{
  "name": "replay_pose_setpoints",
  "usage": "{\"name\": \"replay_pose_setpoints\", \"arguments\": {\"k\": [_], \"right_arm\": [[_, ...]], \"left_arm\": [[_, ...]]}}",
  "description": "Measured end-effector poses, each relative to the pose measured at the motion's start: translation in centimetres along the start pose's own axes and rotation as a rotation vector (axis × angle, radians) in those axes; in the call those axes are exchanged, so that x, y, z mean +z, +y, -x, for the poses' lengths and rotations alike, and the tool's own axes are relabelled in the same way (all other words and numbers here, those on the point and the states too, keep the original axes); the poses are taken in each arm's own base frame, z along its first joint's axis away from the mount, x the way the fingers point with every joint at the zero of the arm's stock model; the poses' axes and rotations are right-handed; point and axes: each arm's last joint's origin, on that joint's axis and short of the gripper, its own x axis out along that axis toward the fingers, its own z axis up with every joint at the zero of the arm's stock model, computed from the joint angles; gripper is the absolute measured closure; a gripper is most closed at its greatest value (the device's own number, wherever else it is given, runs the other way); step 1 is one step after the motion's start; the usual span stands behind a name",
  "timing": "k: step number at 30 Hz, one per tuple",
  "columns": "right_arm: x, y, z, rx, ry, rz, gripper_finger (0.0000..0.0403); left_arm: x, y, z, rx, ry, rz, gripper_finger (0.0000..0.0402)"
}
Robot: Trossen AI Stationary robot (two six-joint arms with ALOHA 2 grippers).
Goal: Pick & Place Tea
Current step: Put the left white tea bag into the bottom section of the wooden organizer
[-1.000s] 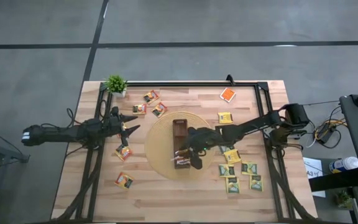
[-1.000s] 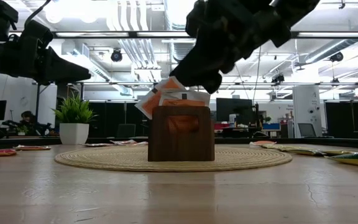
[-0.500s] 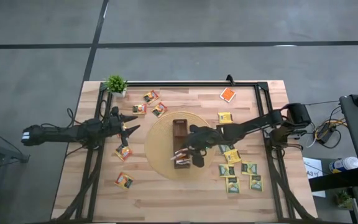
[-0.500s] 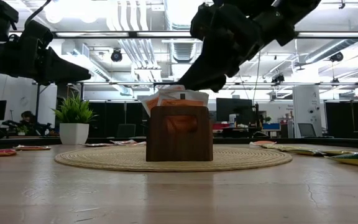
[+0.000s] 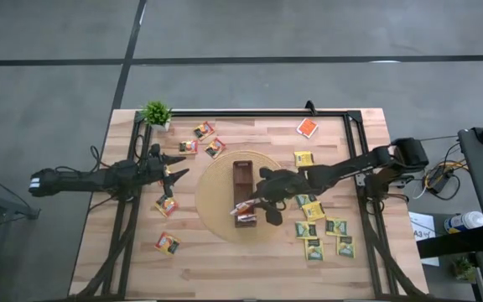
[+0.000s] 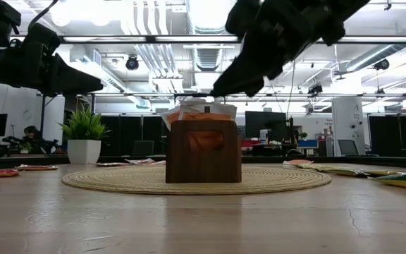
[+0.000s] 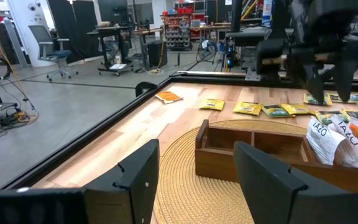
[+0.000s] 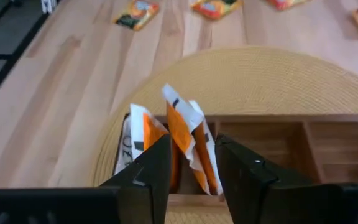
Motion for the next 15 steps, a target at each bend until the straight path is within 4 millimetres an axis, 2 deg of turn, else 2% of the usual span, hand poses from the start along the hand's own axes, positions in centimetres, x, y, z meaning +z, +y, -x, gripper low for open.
{"name": "replay_pose_setpoints", "arguments": {"k": [6,15], "right_arm": [[0.0,0.0,-1.3,0.096,-0.057,-0.003,0.0268],[0.0,-0.4,-1.4,0.058,-0.059,-0.014,0.0266]], "left_arm": [[0.0,0.0,0.0,0.000,0.000,0.000,0.0199],[0.0,0.0,0.0,0.000,0.000,0.000,0.0199]]}}
